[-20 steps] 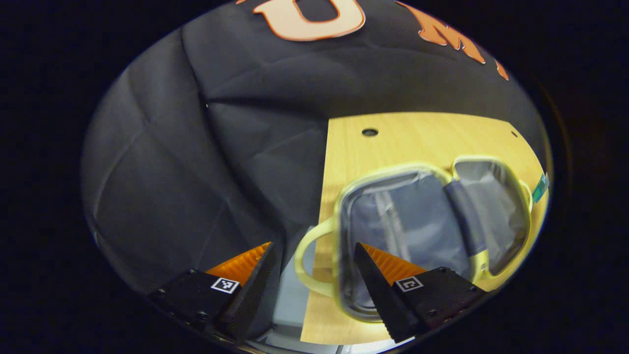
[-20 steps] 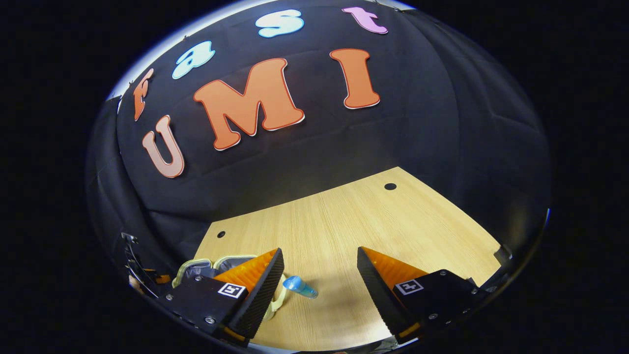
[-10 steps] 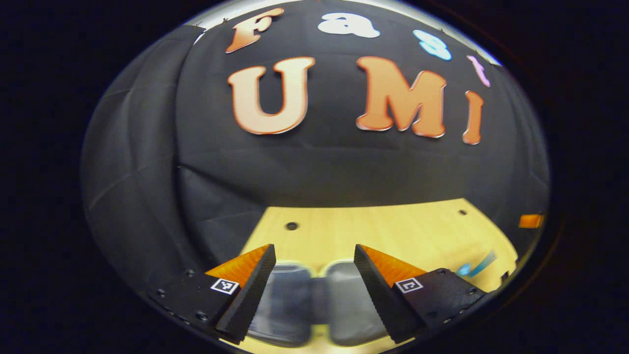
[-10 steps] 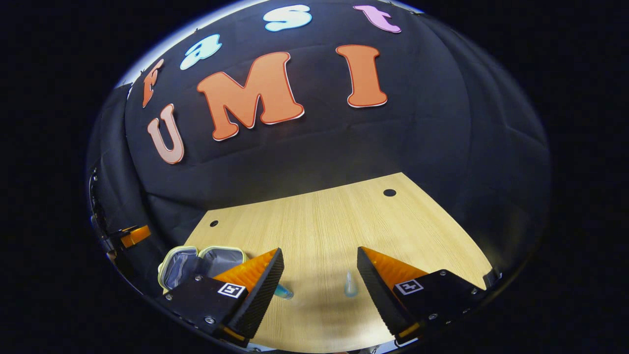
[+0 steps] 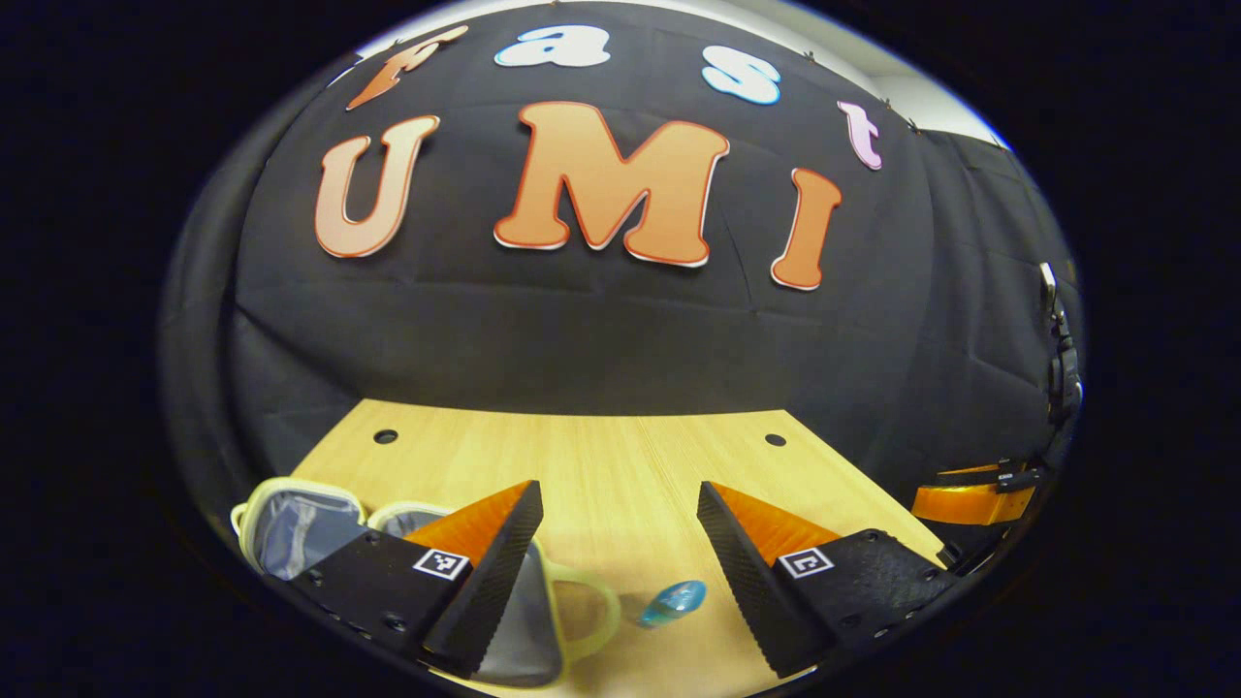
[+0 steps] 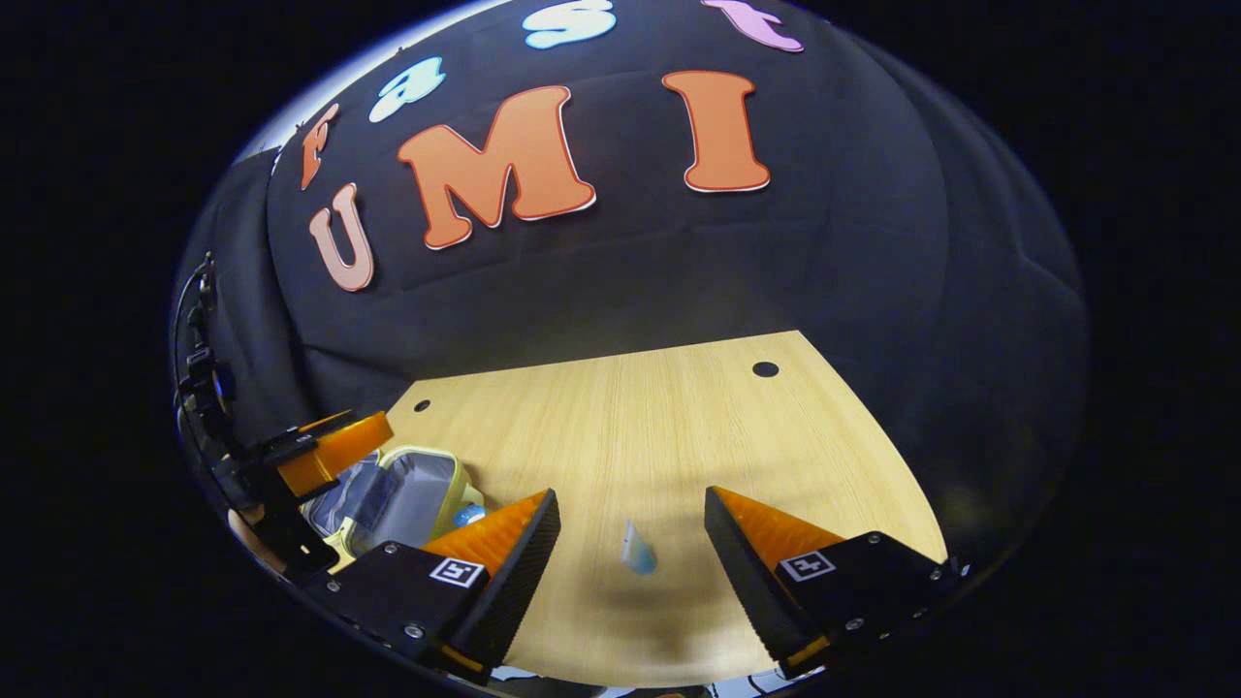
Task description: First open the suitcase, pack the skin care products into it, and then close the suitcase.
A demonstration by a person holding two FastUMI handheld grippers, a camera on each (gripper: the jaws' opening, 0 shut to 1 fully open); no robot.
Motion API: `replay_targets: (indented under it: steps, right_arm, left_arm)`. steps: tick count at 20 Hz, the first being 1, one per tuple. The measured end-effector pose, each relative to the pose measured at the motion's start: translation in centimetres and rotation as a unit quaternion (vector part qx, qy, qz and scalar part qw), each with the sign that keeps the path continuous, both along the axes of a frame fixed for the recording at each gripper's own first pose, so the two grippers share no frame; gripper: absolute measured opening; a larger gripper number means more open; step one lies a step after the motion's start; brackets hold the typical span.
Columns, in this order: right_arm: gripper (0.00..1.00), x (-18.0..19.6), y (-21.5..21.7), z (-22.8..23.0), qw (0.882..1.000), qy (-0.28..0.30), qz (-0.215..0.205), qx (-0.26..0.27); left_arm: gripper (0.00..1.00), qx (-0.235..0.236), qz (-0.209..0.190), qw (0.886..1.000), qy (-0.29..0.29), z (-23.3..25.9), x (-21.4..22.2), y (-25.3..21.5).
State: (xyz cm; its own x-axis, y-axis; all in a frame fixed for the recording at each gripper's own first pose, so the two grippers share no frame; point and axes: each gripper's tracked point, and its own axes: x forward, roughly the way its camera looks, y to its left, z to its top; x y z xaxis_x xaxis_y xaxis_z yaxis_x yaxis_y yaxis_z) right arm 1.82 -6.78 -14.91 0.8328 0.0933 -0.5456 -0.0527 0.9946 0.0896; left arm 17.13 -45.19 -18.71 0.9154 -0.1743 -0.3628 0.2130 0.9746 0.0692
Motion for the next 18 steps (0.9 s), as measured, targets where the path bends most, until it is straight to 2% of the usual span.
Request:
replay_targets:
  steps: [3,6,11,16,17,18]
  right_arm:
    - [0.95,-0.2,-1.7,-0.1,1.000,0.009,0.001,-0.002]
    - [0.95,-0.6,-3.6,-0.4,1.000,0.014,-0.002,-0.010]
    - [0.95,-1.6,-5.9,-1.8,0.999,0.040,-0.016,-0.015]
    - [0.95,-2.6,-7.4,-3.0,0.998,0.062,-0.020,-0.026]
    - [0.95,-2.7,-7.4,-3.2,0.997,0.068,-0.020,-0.024]
    - [0.95,-2.8,-7.5,-3.3,0.997,0.072,-0.021,-0.024]
  left_arm:
    - [1.00,0.003,0.002,1.000,0.025,-4.2,0.2,-2.5]
    - [1.00,0.027,0.011,0.999,0.044,-7.7,0.3,-3.2]
    - [0.99,0.038,0.030,0.995,0.087,-13.6,0.2,-2.6]
    - [0.99,0.087,0.026,0.989,0.117,-18.3,-0.5,-2.2]
    - [0.94,0.091,0.037,0.988,0.119,-19.2,-0.6,-1.8]
    - [0.86,0.094,0.050,0.987,0.121,-19.7,-0.8,-1.5]
